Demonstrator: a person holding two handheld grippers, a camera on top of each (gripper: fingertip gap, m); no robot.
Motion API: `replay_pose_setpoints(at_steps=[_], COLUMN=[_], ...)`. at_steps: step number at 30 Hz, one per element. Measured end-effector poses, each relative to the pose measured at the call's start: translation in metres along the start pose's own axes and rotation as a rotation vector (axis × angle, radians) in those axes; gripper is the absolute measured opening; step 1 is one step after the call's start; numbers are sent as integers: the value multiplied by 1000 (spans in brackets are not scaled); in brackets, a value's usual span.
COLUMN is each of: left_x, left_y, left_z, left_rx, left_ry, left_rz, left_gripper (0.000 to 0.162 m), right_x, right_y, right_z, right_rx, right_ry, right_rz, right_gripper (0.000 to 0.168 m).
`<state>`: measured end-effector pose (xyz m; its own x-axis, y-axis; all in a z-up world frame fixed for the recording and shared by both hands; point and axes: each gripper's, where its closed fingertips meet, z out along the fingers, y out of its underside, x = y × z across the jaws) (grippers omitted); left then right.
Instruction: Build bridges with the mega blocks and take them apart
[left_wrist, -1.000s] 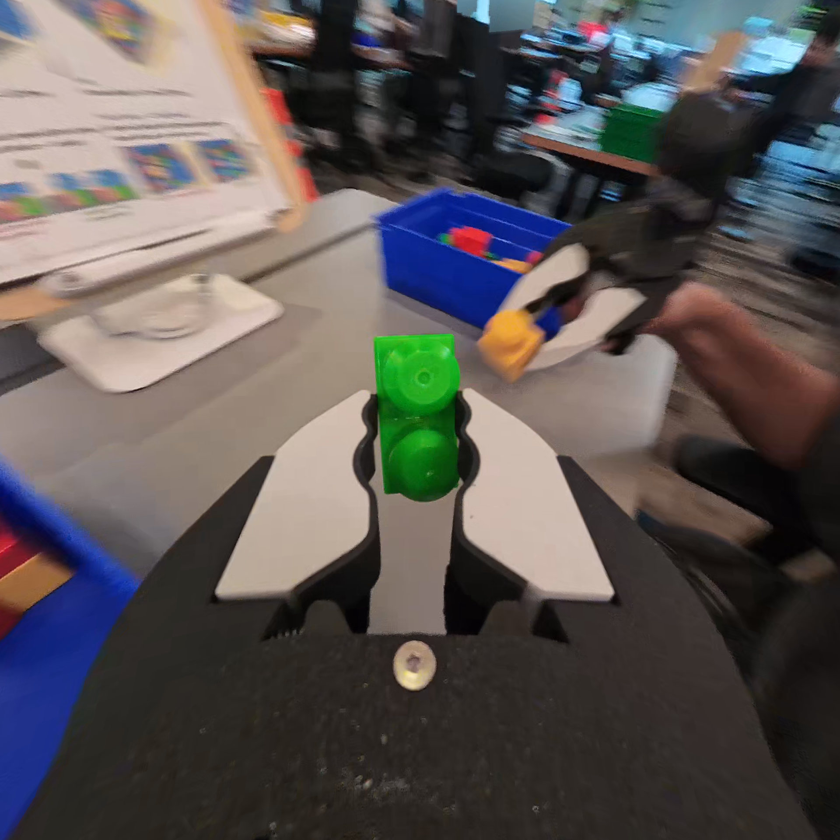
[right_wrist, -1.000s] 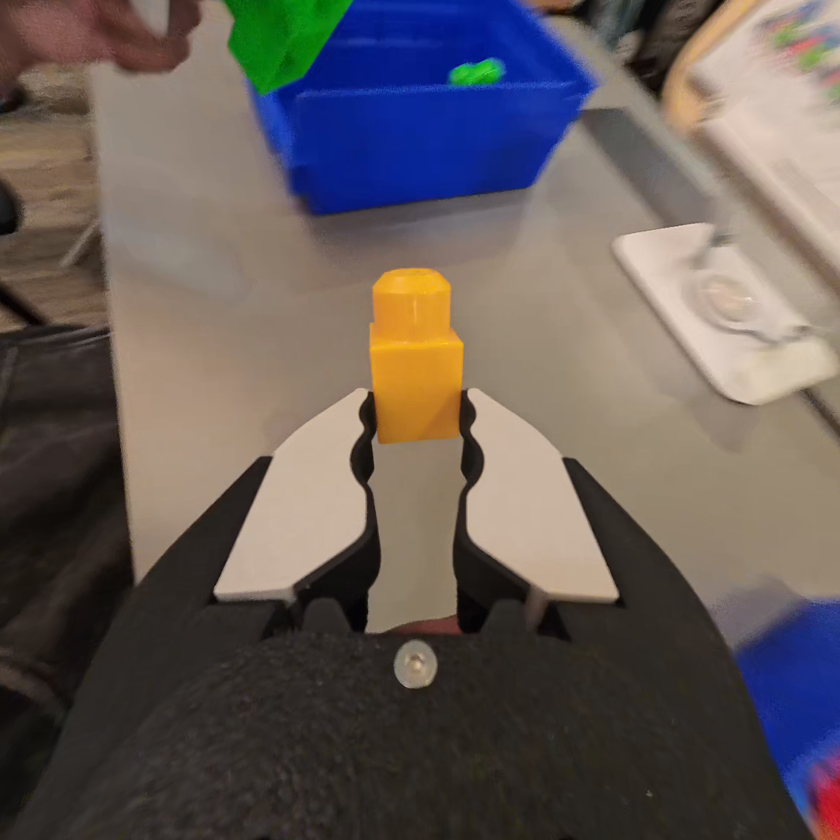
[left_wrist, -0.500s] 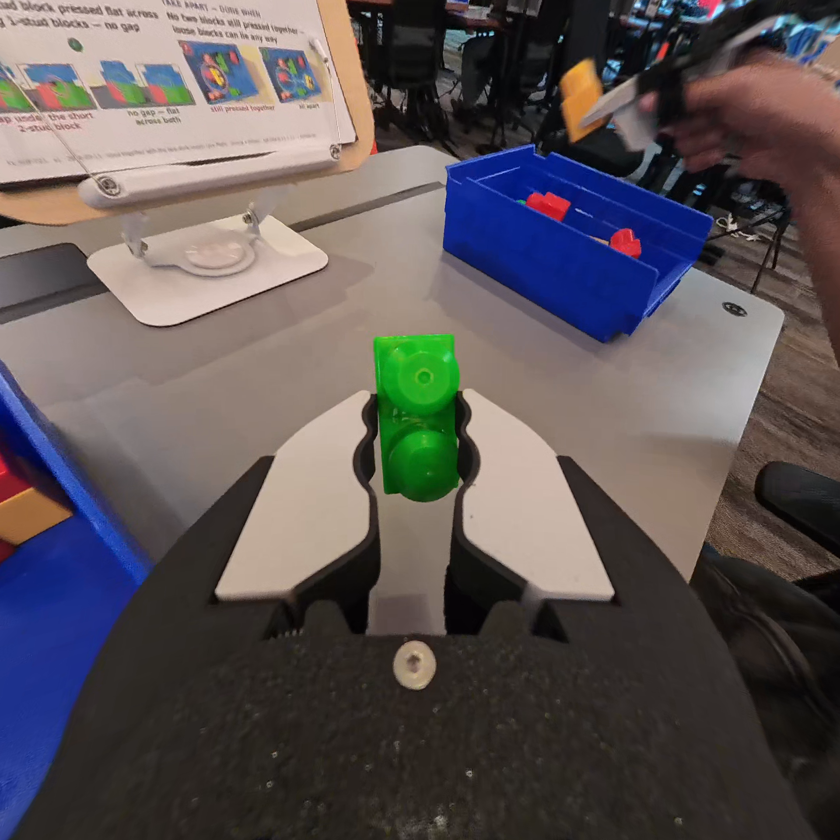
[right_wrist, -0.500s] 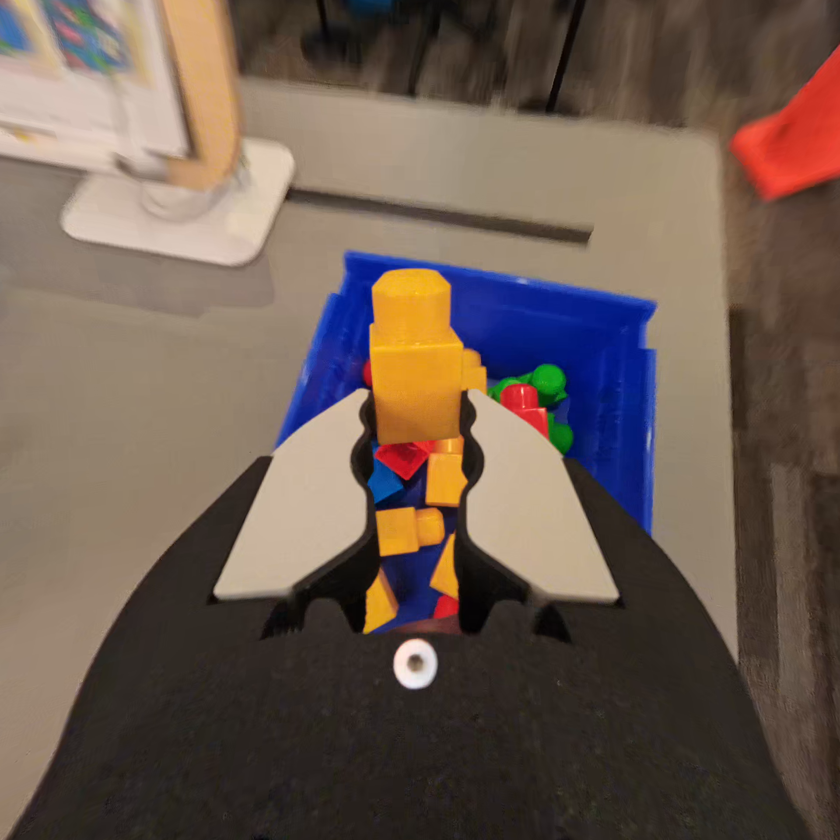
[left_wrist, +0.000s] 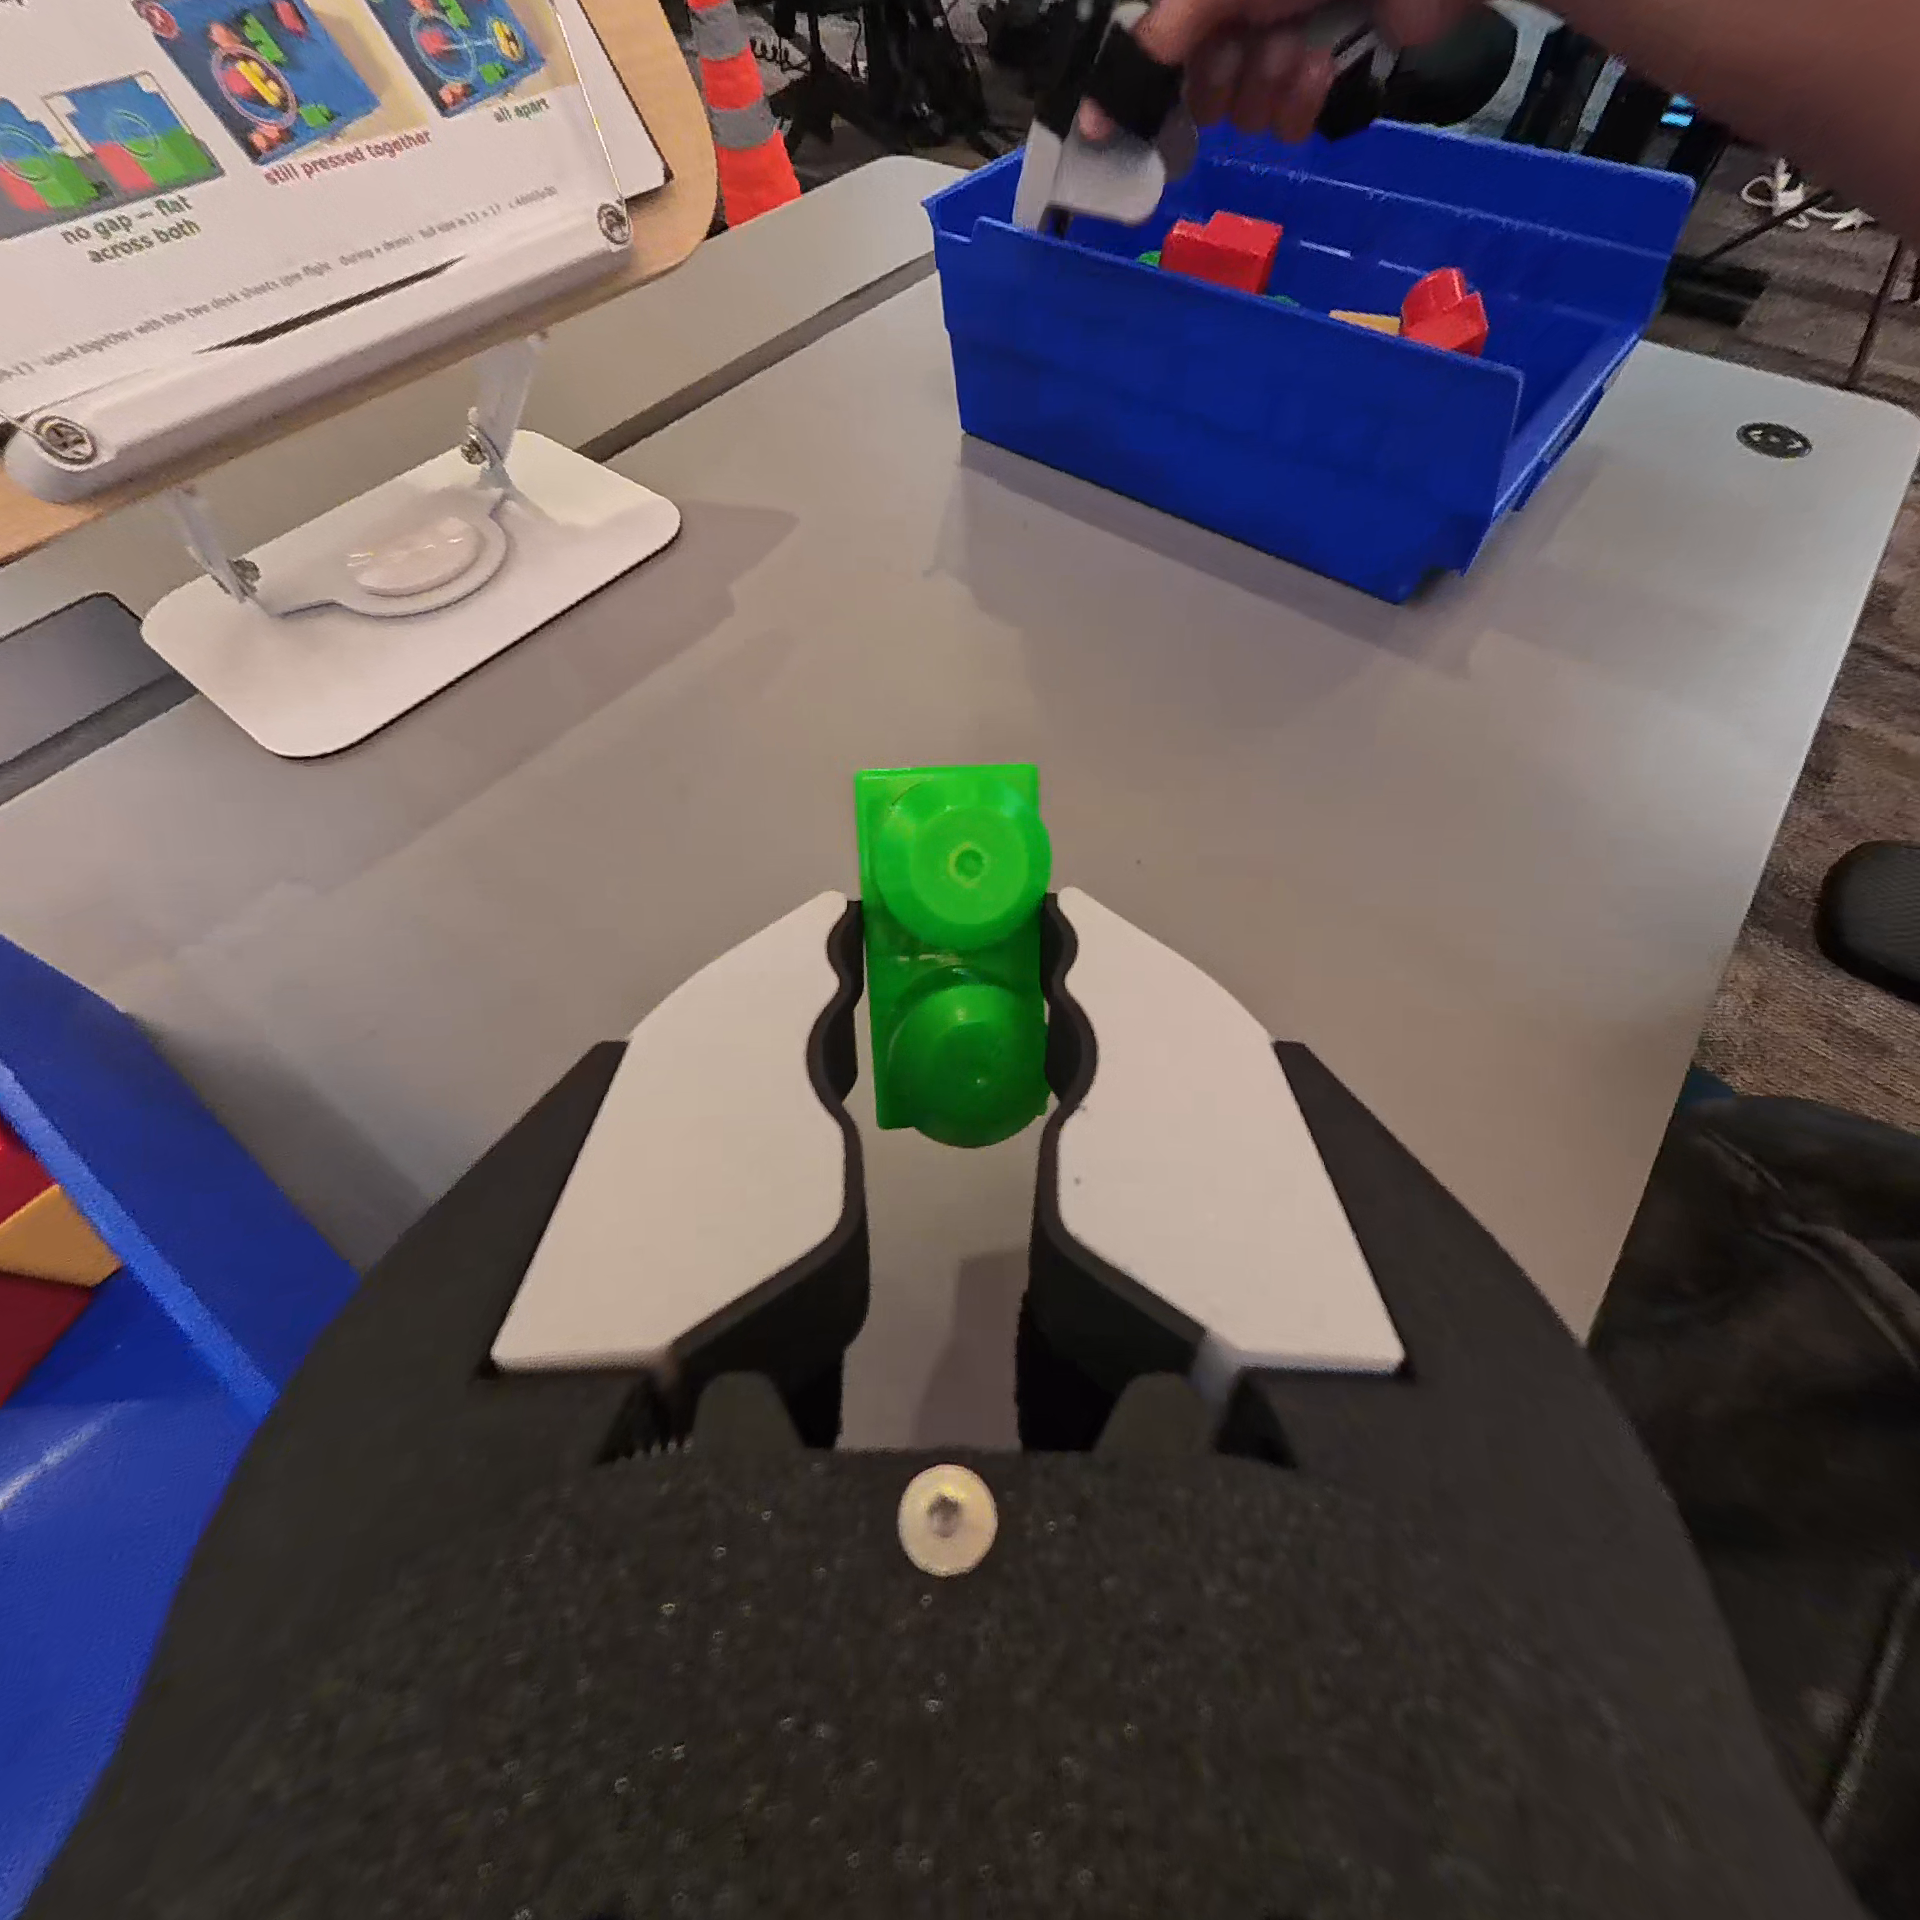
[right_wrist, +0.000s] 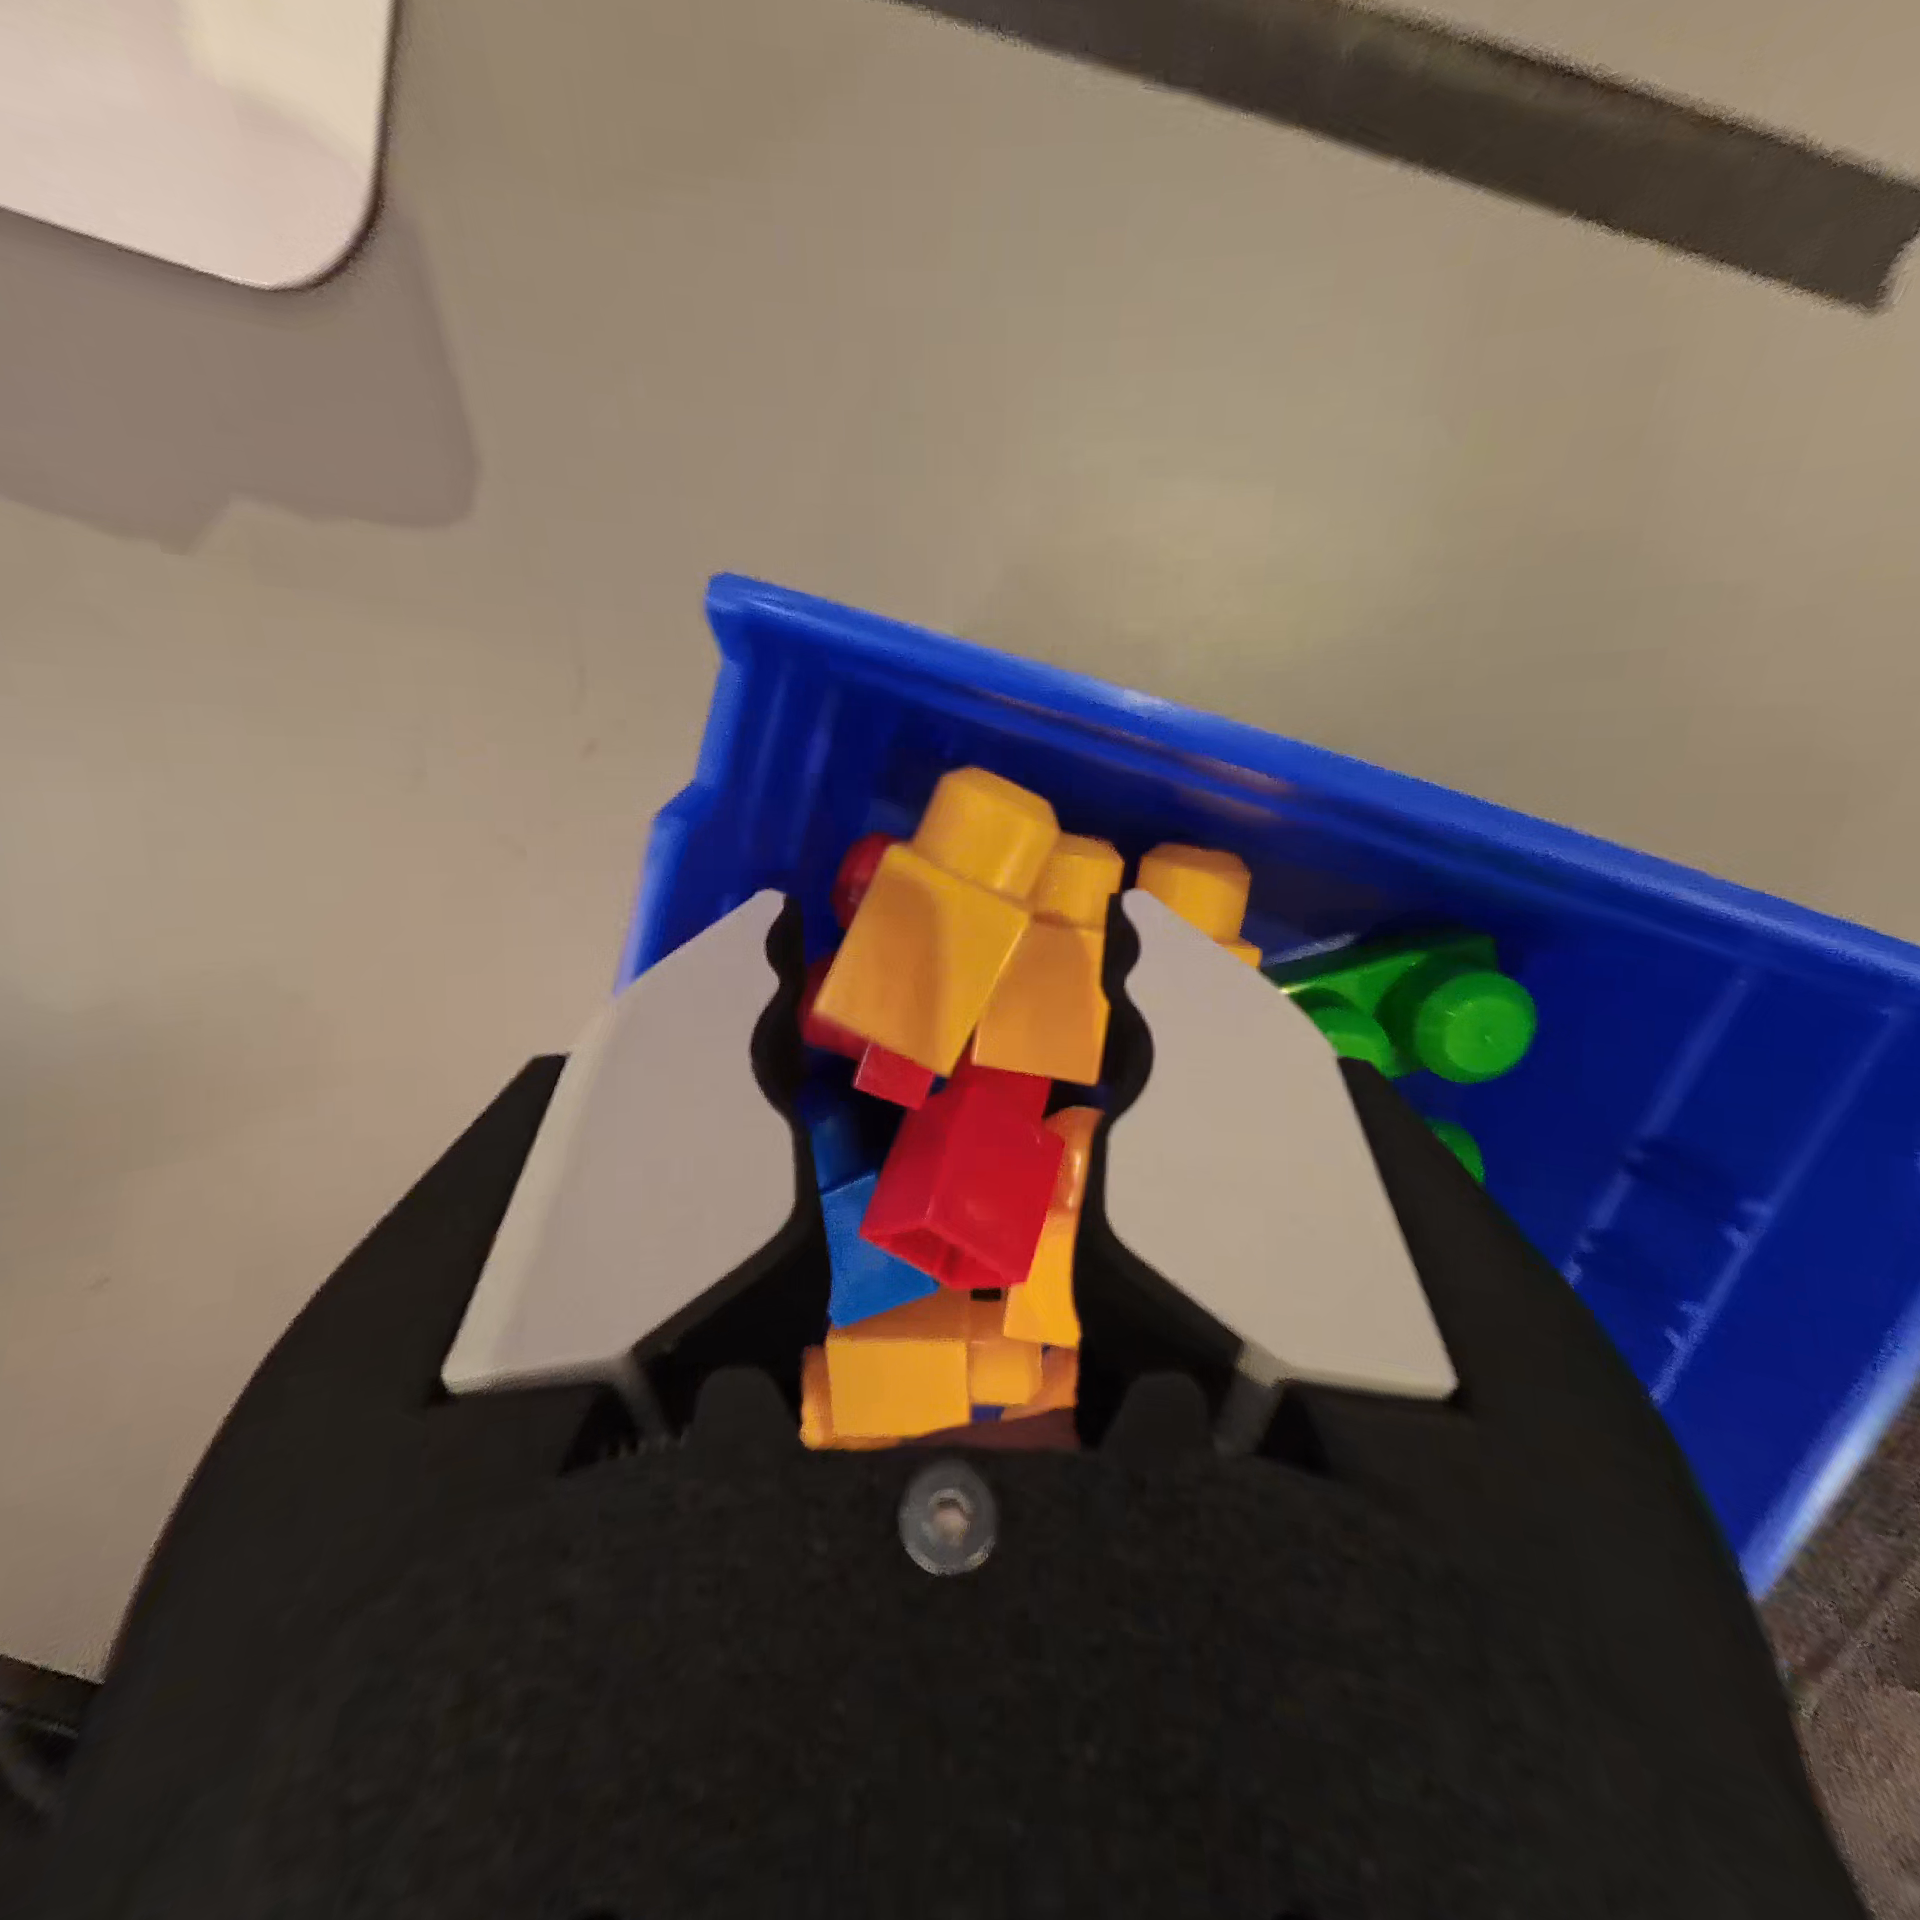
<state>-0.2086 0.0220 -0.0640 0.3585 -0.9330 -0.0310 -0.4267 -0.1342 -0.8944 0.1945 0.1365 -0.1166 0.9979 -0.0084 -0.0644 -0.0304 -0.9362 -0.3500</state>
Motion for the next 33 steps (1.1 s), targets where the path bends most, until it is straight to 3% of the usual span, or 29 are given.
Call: replay_pose_setpoints(at_steps=[1, 4, 6, 8, 10, 11, 12, 15, 17, 23, 27, 33], left_x=[0, -4, -9, -11, -12, -11, -11, -7, 0, 14, 17, 33], left_y=[0, 0, 2, 4, 7, 8, 11, 17, 22, 64, 56, 72], left_z=[-2, -7, -10, -11, -12, -12, -12, -5, 5, 58, 82, 99], left_rx=[4, 15, 17, 13, 2, -11, -28, -72, -113, -424, -461, -557], left_ry=[5, 14, 17, 26, 34, 36, 33, 23, 37, 38, 17, 11], left_rz=[-6, -35, -62, -93, -123, -132, -135, -116, -123, -123, -125, -61], left_gripper=[32, 32, 32, 32, 32, 32, 32, 32, 32, 32, 32, 32], right_x=[-6, -65, -128, -213, -303, -329, -344, -352, -339, -311, -303, -292], right_y=[-3, -12, 5, 50, 122, 152, 171, 193, 183, 175, 180, 182], right_z=[-13, -77, -113, -124, -121, -114, -99, -64, -65, -69, -64, -66], right_rx=[42, 354, 574, 691, 631, 582, 562, 578, 675, 747, 718, 733], right_ry=[0, -51, -127, -395, -883, -1047, -1102, -952, -813, -681, -656, -598], right_rz=[-6, -133, -241, -329, -384, -358, -314, -371, -365, -313, -299, -307], right_gripper=[55, 50, 50, 42, 39, 40, 41, 46, 44, 42, 41, 39])
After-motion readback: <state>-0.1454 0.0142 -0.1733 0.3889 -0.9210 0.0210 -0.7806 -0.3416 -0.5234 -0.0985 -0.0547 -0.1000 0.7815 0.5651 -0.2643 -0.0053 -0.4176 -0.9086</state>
